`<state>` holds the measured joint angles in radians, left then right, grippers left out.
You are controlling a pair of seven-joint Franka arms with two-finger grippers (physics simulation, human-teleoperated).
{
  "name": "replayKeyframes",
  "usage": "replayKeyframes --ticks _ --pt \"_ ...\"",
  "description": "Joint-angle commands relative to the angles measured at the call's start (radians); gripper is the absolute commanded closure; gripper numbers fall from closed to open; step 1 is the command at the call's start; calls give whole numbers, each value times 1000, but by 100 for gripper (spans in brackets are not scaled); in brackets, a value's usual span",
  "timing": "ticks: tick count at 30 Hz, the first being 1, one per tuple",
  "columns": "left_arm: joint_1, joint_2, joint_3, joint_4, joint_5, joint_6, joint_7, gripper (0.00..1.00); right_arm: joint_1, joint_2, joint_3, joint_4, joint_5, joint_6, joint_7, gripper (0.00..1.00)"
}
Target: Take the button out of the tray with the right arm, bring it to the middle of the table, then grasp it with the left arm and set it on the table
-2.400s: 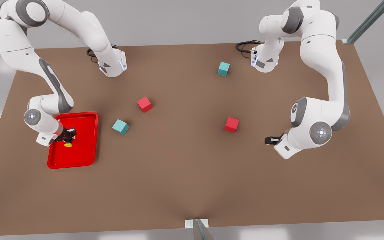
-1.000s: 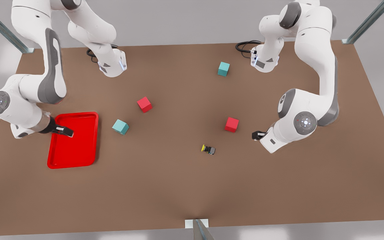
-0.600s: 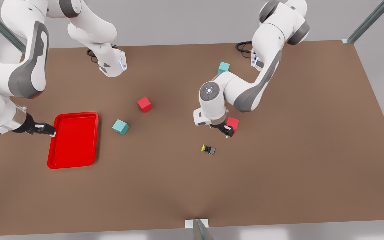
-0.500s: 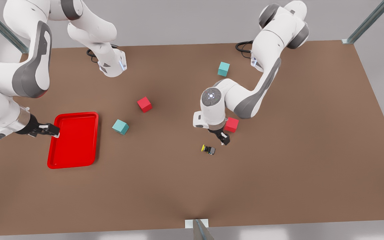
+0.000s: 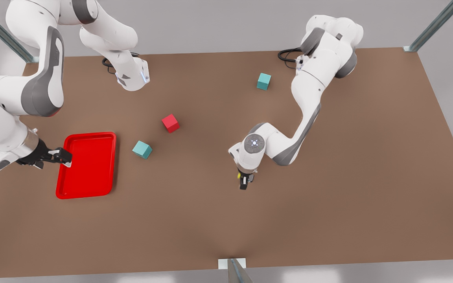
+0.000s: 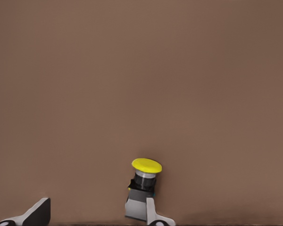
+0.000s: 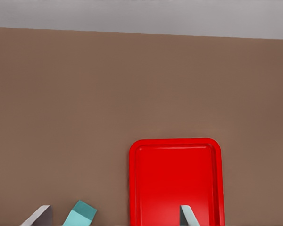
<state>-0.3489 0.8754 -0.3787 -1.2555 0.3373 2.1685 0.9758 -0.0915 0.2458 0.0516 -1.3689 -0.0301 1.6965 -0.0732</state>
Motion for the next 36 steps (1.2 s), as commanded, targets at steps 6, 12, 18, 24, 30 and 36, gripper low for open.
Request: replayKeyframes --ticks 6,12,18,24,30,36 --pt "27 2 -15 -53 -43 13 676 1 3 -23 28 10 1 15 -51 0" --pt "28 10 -29 -65 -35 -10 741 1 3 -26 30 11 -2 -1 -53 0" --pt "36 17 -26 -96 -30 -12 744 1 -4 -13 28 4 -11 12 -53 0" --pt "50 22 -23 -113 -29 -12 744 1 -10 -2 25 -1 -11 17 -53 0" --pt "80 37 -25 -120 -46 2 690 1 -4 -2 25 5 -13 17 -53 0" --pt "93 48 -25 -120 -104 2 615 1 -1 1 25 -1 -16 18 -51 0"
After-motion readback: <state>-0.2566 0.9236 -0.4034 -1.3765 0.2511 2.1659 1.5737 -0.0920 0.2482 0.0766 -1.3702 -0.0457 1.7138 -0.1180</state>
